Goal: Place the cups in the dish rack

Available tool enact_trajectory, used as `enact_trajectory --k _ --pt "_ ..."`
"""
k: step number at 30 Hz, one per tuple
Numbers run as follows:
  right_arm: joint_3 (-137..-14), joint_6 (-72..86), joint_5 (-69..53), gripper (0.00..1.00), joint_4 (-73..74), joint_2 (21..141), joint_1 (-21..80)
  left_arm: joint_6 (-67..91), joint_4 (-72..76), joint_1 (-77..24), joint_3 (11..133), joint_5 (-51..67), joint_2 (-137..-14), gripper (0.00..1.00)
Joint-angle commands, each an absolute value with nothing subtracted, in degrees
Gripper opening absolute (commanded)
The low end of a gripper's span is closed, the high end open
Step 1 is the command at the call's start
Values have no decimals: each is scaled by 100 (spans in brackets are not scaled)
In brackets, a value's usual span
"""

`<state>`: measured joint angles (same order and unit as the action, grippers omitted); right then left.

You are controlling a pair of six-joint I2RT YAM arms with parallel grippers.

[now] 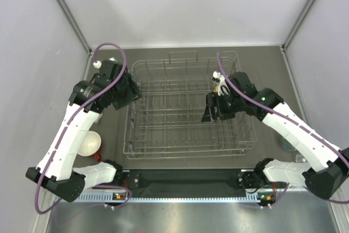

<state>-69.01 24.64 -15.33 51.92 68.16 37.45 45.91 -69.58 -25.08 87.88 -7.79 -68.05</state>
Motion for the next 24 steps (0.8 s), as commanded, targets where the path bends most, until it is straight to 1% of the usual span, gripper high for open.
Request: enact_trajectory --k 1,4,6,7,9,11,14,19,24 --pt "-6786 2549 -1784 66 5098 6338 3955 5220 -7014 -2391 8762 -1702 -6434 66" --pt "-6619 2619 -1784 67 5071 6012 4069 5028 -7153 -2163 9183 -2108 -6503 69" --pt "-6566 2541 -1758 67 5097 5872 4113 4556 -7338 -2040 9456 -2188 -6793 70" --pt "-6574 2497 -1740 68 5159 5845 4113 4361 -7391 -1952 9727 -2188 -6916 71" --pt "-6705 2278 -1696 69 5220 5845 4113 3862 -7514 -1575 9992 -1900 -7311 68" --pt "-6907 2163 -1609 72 5238 5880 4113 3701 -7646 -1188 10274 -1706 -7636 68" --pt "-7250 2039 -1669 74 5230 6125 4113 3648 -7533 -713 10283 -1547 -7760 68" --pt "-7576 1820 -1960 75 5256 6583 4113 3718 -7471 -194 10187 -1731 -8006 68" --pt "-7559 1609 -2074 79 5247 6592 4113 3070 -7261 193 9871 -1828 -8419 67"
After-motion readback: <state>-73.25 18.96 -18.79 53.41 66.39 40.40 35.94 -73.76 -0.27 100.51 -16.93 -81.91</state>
